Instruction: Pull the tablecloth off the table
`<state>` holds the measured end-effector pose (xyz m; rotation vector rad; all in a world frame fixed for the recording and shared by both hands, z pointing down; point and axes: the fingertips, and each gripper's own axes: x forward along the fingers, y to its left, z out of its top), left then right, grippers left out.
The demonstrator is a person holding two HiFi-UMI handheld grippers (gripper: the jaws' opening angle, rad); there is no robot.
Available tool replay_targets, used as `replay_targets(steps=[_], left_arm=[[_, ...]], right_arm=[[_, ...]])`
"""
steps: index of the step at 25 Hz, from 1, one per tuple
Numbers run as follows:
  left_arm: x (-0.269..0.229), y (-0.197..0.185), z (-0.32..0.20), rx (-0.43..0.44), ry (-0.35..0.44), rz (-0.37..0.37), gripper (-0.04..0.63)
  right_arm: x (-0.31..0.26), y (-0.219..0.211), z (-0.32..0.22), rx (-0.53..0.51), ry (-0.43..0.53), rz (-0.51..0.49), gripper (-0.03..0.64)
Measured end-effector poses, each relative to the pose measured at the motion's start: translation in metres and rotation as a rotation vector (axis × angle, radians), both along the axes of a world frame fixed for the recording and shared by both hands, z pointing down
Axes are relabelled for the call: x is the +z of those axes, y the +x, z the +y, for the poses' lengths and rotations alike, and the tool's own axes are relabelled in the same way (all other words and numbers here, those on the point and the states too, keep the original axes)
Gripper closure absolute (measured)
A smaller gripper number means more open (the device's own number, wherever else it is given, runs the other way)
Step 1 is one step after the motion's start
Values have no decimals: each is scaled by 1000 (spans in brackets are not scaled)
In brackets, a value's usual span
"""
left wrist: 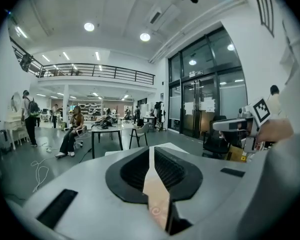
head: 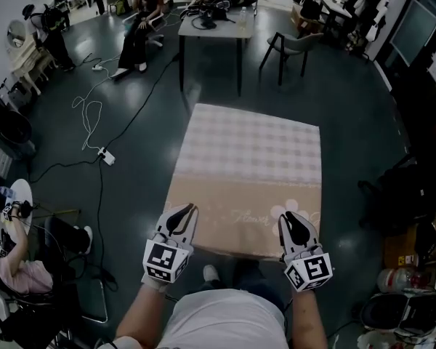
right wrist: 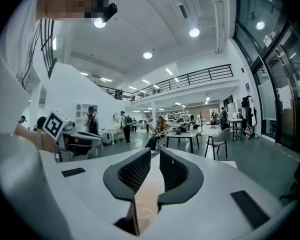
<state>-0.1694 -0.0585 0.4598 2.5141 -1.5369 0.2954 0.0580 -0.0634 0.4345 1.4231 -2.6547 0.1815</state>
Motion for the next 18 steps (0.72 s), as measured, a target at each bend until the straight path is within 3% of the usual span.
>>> replay_targets(steps=[11, 16, 18], left_arm=[[65, 11, -80, -88, -138, -64, 580], [97, 18, -111, -86, -188, -122, 573], [111, 21, -122, -78, -216, -139, 514]], right_arm=[[70, 65, -72, 22, -122, 160, 576], [111, 95, -107, 35, -214, 176, 494], [128, 104, -119, 33, -251, 204, 470]])
